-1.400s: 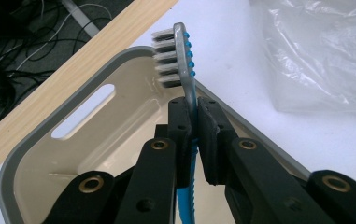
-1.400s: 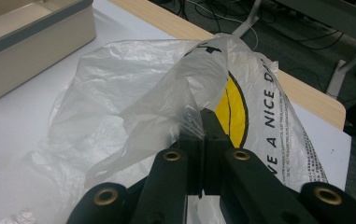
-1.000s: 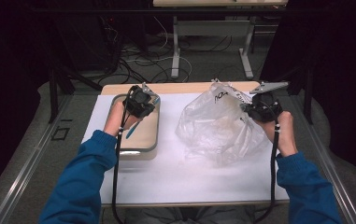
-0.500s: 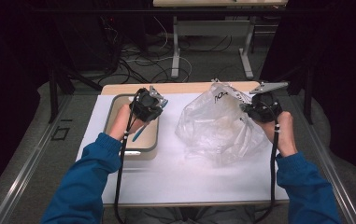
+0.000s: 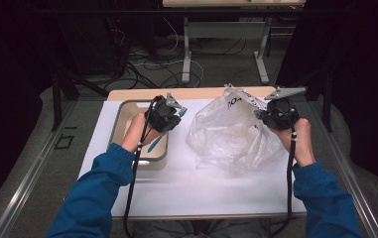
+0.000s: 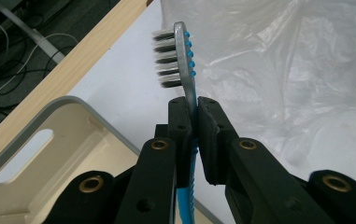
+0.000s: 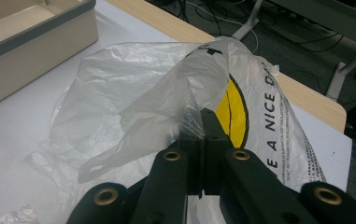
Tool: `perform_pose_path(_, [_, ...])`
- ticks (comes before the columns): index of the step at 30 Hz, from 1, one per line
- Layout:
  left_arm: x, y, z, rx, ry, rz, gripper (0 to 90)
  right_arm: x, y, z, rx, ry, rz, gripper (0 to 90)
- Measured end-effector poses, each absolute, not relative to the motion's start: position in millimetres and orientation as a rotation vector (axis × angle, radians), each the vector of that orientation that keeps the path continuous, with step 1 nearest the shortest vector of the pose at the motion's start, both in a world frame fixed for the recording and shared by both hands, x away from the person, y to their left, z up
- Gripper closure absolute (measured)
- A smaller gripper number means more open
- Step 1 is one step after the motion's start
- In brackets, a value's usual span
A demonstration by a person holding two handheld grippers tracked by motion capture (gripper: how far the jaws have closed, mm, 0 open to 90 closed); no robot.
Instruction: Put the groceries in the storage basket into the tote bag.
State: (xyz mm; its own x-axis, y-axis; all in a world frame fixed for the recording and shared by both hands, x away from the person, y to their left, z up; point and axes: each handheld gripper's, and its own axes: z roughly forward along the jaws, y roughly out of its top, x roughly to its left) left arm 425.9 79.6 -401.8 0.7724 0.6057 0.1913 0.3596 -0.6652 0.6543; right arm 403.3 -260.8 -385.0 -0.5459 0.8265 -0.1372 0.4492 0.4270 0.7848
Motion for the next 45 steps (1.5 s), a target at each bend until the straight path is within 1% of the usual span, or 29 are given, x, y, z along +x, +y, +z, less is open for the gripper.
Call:
perform_pose_path(3, [424, 77, -400, 2.381, 0.688, 0.530, 84.4, 403, -259, -385, 1.083, 2.173, 0.972, 90.0])
perform_pose_path(4, [423, 74, -401, 2.344, 0.703, 0.524, 84.4, 403, -258, -385, 1.084, 2.171, 0.965, 90.0])
perform_pose_path(6, [421, 73, -401, 2.352, 0.696, 0.500, 84.4, 403, -258, -385, 1.082, 2.169, 0.963, 90.0])
perform_pose_path(16, [417, 62, -403, 2.351, 0.655, 0.493, 84.4, 404, -256, -386, 1.074, 2.170, 0.969, 90.0])
perform_pose_path(19, [415, 59, -404, 2.361, 0.645, 0.460, 84.4, 404, -255, -386, 1.075, 2.171, 0.973, 90.0])
perform_pose_path(20, [414, 57, -406, 2.350, 0.641, 0.484, 84.4, 404, -255, -386, 1.077, 2.171, 0.974, 90.0])
perform_pose_path(27, [411, 49, -408, 2.341, 0.634, 0.488, 84.4, 405, -253, -386, 1.065, 2.177, 0.970, 90.0])
perform_pose_path(38, [408, 50, -397, 2.341, 0.602, 0.524, 84.5, 405, -253, -386, 1.070, 2.176, 0.973, 90.0])
perform_pose_path(45, [403, 42, -390, 2.324, 0.563, 0.530, 84.5, 404, -252, -385, 1.070, 2.177, 0.973, 90.0])
